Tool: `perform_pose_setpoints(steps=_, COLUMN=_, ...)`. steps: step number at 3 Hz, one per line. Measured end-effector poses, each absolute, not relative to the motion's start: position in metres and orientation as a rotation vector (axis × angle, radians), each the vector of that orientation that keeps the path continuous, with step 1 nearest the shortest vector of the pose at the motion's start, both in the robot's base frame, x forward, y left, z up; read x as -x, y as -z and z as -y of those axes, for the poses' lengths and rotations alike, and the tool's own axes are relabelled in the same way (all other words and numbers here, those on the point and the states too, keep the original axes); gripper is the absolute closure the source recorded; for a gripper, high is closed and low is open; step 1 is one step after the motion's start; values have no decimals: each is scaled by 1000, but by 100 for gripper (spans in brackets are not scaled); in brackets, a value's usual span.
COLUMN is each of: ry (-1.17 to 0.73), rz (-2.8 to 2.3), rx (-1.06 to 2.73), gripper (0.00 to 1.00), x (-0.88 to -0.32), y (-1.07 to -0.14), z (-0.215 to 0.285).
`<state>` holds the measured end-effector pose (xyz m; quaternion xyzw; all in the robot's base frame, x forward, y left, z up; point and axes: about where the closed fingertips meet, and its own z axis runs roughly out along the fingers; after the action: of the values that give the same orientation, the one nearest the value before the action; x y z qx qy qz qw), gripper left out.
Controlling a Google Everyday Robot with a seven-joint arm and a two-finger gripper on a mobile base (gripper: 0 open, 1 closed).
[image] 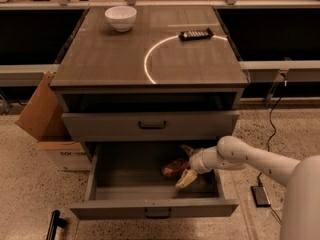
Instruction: Pick coke can from middle drawer and place on counter
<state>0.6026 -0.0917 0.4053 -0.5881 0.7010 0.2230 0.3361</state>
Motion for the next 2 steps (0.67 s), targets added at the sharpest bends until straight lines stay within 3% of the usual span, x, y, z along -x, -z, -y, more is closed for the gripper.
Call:
perform_pose_setpoints(steps=1, ry=-570, rz=-1851, rx=1545, gripper=0, x=-603, y=-392, z=90)
perform_pose_setpoints(steps=2, ry=-564, rz=-1861, rx=1550, gripper=18, x=-605, y=-381, z=91)
